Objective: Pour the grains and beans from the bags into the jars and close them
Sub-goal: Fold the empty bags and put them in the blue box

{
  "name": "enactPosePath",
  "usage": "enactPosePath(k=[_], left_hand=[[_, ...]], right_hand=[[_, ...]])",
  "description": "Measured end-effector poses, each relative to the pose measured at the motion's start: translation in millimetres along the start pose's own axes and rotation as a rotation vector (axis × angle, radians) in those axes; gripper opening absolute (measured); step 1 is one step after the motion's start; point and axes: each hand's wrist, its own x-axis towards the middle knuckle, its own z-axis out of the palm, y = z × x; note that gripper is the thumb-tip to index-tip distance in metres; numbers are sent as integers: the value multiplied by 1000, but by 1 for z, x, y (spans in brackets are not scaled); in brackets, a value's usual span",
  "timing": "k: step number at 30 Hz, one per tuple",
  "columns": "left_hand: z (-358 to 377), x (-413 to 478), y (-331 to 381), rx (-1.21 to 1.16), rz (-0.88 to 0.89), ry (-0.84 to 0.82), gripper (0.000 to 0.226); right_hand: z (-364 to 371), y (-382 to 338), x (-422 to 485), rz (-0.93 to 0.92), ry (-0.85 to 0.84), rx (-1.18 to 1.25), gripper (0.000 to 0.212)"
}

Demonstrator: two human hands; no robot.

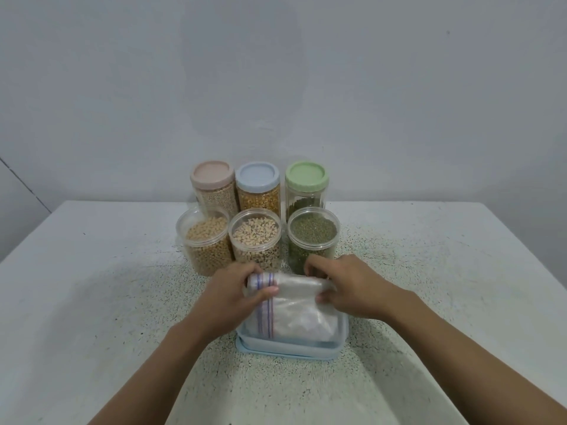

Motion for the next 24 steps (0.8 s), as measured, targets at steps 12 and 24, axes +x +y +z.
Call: enactPosePath(k=[12, 24], left_hand=[[12, 3, -5, 94, -25, 111, 58], [16, 4, 0, 404, -59, 113, 68]], right_hand=[[11, -7, -4, -118, 140, -215, 16], [45, -2, 0, -49, 428, -248, 5]])
